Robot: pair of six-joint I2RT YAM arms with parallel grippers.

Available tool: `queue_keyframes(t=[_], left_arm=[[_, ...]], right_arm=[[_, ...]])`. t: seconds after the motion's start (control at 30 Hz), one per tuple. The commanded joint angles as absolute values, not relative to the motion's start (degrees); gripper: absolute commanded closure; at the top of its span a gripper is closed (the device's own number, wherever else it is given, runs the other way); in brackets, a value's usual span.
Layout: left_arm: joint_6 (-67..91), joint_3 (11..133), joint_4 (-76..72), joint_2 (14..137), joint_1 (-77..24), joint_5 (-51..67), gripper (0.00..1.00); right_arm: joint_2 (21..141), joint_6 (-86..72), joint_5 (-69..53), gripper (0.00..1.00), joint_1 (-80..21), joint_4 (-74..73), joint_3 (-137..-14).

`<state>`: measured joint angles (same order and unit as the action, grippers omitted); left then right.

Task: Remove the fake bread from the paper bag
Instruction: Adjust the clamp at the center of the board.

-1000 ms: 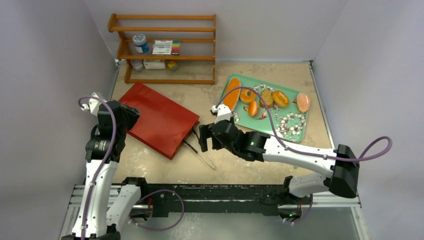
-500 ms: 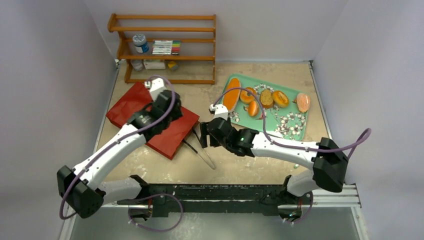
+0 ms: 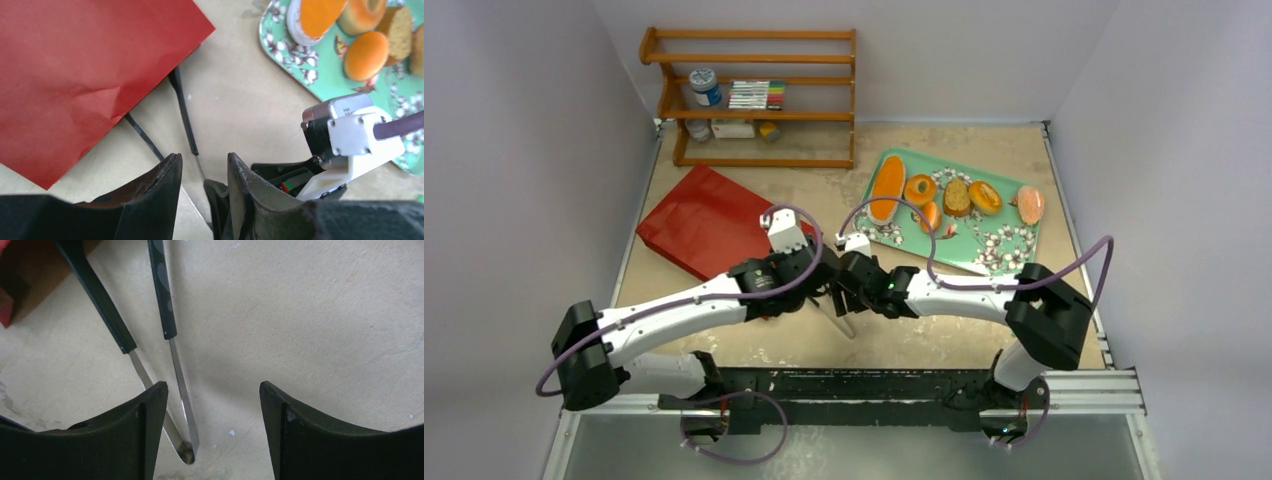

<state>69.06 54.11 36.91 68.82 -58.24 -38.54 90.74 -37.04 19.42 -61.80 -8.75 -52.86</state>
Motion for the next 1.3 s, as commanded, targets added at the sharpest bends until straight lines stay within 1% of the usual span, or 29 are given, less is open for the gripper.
queue_keyframes(t=[0.0,0.1,0.17,0.37,0.5,0.73,1.17,1.27], left_arm=[[80.3,55.6,40.2,72.7,-63.1,-44.6,0.61],[86.3,54.9,43.9,72.9,-64.0,-45.7,0.61],[90.2,53.8,46.4,71.9,-64.5,-46.7,0.61],[100.4,49.4,51.0,64.7,-65.0,-49.9,0.62],[101.5,48.4,51.4,64.6,-65.0,-49.7,0.62],[100.5,45.4,45.4,67.5,-65.0,-47.0,0.62],[103.8,40.1,40.9,69.4,-65.0,-46.0,0.60],[104.5,40.0,39.7,70.9,-65.0,-46.3,0.59]], right_arm=[[91.6,-35.5,18.0,0.31,-61.4,-5.2,-53.2],[91.4,-35.0,18.6,0.32,-61.3,-5.2,-53.4],[91.4,-34.7,18.7,0.35,-61.1,-5.3,-53.4],[90.0,-34.5,18.2,0.37,-60.9,-3.4,-52.1],[91.1,-33.6,17.2,0.39,-60.7,-2.6,-52.9],[93.5,-32.9,15.7,0.41,-60.7,-1.3,-53.9],[97.5,-31.9,14.2,0.49,-60.6,1.3,-55.0],[98.1,-31.9,14.1,0.53,-60.3,1.6,-54.9]])
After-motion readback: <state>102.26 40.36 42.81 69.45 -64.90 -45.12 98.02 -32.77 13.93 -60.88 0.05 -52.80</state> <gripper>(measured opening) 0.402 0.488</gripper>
